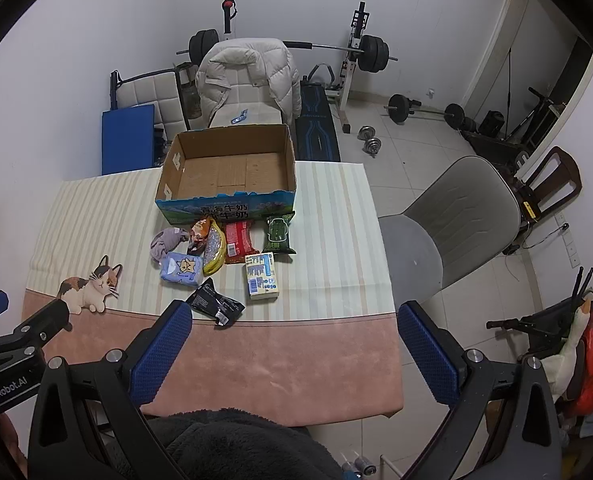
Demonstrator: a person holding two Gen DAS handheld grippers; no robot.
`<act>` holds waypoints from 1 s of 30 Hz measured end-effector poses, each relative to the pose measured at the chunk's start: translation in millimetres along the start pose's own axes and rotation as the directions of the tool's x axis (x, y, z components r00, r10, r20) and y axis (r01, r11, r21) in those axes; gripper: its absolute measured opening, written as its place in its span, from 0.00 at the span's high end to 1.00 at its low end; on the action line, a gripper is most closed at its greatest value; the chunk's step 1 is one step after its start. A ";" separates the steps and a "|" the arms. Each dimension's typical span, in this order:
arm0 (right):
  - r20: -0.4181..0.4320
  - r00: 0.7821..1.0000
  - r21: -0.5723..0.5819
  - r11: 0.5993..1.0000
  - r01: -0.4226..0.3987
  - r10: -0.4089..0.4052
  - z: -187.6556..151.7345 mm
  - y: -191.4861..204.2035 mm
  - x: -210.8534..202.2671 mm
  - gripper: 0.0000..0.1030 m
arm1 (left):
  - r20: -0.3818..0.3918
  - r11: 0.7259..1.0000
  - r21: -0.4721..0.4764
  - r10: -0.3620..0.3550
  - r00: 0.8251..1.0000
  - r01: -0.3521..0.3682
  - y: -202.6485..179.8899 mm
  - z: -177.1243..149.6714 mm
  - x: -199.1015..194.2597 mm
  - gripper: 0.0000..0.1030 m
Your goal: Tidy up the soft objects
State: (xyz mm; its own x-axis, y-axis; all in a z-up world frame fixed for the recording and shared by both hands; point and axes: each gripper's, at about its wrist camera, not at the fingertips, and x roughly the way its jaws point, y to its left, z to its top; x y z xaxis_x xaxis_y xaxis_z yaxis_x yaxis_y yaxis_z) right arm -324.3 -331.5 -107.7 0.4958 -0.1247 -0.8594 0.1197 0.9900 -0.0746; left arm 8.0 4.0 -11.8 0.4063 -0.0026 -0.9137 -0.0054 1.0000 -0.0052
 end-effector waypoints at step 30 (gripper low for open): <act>0.004 1.000 -0.018 1.000 -0.001 0.001 3.2 5.6 3.3 0.00 | 0.008 1.000 -0.005 0.001 1.000 -0.001 0.2 9.6 -1.3 0.00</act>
State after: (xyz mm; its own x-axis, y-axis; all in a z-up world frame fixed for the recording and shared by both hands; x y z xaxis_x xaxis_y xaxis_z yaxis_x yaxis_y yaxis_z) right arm -319.2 -326.6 -109.4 0.4992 -0.1244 -0.8575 0.1040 0.9911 -0.0832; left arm 16.2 4.3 -6.7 0.4133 -0.0015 -0.9106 -0.0100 0.9999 -0.0062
